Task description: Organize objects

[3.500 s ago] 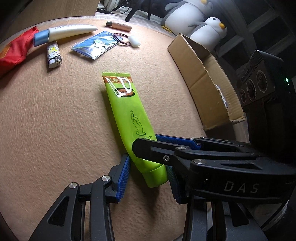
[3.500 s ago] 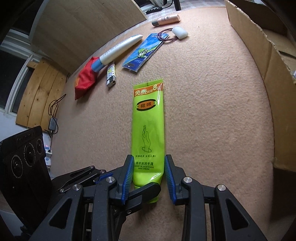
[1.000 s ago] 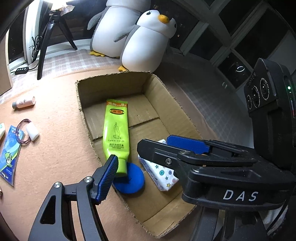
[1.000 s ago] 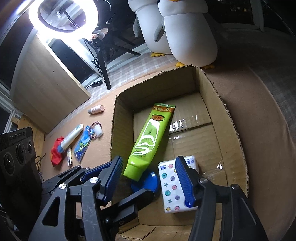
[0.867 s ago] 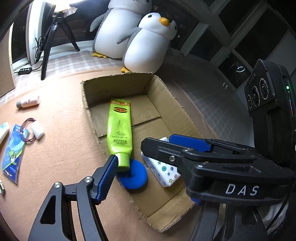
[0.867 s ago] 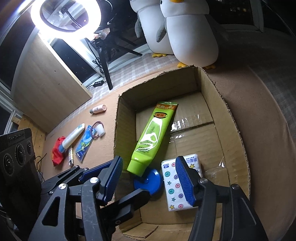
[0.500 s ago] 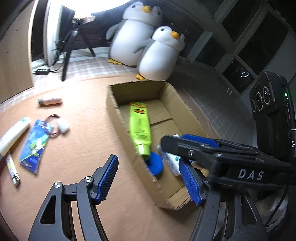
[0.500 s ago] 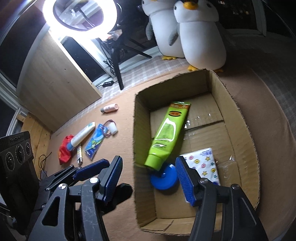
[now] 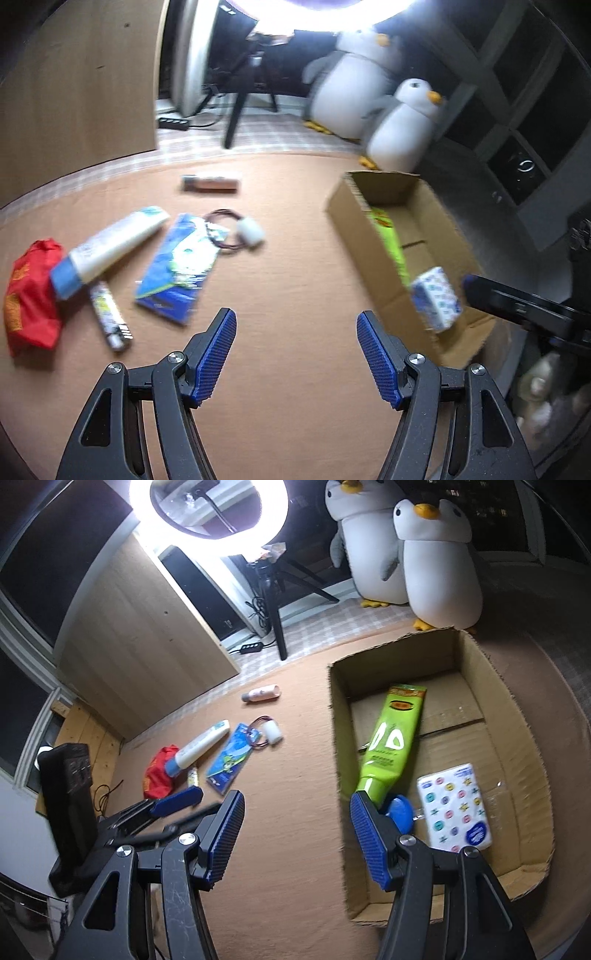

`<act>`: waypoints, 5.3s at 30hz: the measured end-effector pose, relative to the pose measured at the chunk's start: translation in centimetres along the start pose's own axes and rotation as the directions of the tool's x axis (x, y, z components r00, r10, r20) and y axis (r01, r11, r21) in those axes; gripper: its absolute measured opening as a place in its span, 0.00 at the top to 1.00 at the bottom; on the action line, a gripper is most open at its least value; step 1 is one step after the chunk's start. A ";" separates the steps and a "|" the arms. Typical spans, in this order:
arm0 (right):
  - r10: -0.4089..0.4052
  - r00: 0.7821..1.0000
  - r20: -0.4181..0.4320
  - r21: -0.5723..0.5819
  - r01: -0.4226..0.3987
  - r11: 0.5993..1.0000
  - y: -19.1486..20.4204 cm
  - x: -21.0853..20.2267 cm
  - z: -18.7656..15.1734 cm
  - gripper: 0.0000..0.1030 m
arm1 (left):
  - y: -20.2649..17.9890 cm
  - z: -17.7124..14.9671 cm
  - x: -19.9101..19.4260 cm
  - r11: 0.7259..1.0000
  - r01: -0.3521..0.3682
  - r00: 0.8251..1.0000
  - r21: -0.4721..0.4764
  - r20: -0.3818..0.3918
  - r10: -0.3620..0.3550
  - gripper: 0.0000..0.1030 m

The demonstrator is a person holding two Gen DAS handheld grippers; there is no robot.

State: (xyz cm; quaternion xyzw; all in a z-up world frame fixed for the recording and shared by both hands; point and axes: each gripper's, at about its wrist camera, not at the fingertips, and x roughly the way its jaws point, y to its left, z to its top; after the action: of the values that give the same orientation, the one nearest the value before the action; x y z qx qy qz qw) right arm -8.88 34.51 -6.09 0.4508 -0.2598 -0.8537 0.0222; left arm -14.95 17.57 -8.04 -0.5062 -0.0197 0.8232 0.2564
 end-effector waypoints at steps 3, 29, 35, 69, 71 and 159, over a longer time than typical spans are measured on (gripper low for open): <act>0.009 1.000 -0.004 0.004 -0.009 1.000 0.5 0.0 -0.5 0.45 | 2.3 0.4 0.7 1.000 -0.010 1.000 -0.017 -0.026 0.009 0.24; -0.015 0.999 -0.036 0.055 0.017 0.998 -0.6 -0.6 -3.1 0.45 | 7.3 3.4 8.2 0.987 -0.156 0.981 0.033 -0.108 0.159 0.29; -0.013 0.999 -0.051 0.044 0.015 0.999 -0.4 -0.1 -3.0 0.45 | 6.9 3.3 8.1 0.984 -0.168 0.979 0.061 -0.104 0.174 0.45; 0.008 0.996 -0.086 0.015 -0.007 1.000 1.2 0.8 -3.5 0.45 | 4.5 0.2 7.3 0.974 -0.184 0.971 0.130 -0.129 0.201 0.42; 0.010 0.996 -0.085 0.012 -0.009 1.000 1.3 0.9 -3.6 0.45 | 4.1 -0.7 6.9 0.974 -0.182 0.971 0.136 -0.130 0.200 0.42; -0.036 0.970 -0.241 -0.230 -0.021 0.973 7.8 7.7 -7.7 0.73 | -1.1 -9.7 -2.4 0.994 0.061 0.997 -0.094 -0.031 -0.064 0.50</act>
State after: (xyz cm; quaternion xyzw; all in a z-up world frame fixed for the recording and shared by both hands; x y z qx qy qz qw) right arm -8.90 22.42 -11.84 0.5475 -0.1525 -0.8163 0.1030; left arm -5.41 15.29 -10.47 -0.5308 -0.0695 0.8041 0.2586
